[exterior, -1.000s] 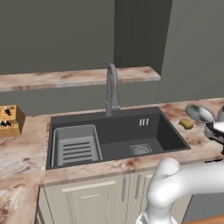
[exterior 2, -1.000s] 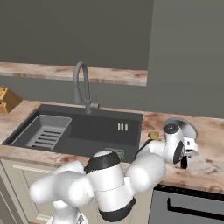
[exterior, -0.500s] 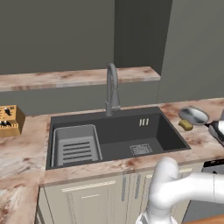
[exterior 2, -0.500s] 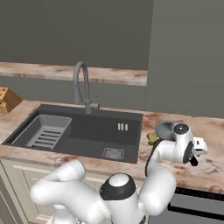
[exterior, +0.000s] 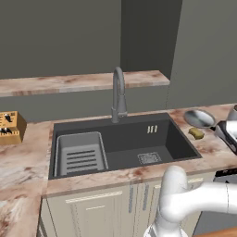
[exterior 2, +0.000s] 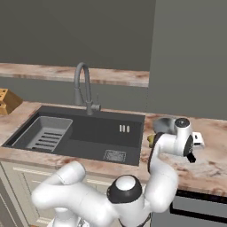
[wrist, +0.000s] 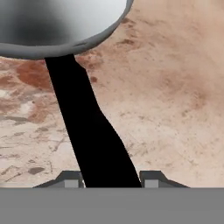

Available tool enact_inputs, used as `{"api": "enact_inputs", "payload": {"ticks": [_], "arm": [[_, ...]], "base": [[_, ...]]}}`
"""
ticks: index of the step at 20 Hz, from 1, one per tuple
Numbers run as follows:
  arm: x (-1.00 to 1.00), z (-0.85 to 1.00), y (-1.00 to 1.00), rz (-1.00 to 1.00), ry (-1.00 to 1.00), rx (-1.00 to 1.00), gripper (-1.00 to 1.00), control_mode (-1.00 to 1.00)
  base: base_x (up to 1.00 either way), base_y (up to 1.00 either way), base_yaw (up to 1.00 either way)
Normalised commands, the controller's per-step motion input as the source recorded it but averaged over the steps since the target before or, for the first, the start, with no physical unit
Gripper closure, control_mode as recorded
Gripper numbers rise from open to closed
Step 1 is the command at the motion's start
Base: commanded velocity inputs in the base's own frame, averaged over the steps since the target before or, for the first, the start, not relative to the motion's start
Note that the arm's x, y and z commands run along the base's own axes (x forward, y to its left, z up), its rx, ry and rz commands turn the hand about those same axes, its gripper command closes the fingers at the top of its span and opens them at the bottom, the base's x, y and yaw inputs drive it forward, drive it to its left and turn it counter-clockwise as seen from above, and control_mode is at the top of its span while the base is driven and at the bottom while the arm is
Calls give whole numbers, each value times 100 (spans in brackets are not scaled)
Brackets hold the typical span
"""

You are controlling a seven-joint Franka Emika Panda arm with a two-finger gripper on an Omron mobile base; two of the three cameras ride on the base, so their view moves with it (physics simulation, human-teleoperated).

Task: Pick the pan and sponge and place them into the sink. Then turn on the water.

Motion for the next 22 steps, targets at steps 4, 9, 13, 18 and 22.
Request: {"api": "enact_inputs", "payload": {"ticks": [4,9,13,18,22], "arm": [[-18,17,56,9,-4,0,100,-100],[-45,82,6,8,-11,0,100,-100],[-55,87,0,8,-12,0,100,-100],[-22,55,22,11,-3,-3,100,-100],[0,17,59,15,0,-8,100,-100]], "base": [[0,0,0],[0,0,0],[0,0,0],[0,0,0],[0,0,0]]}}
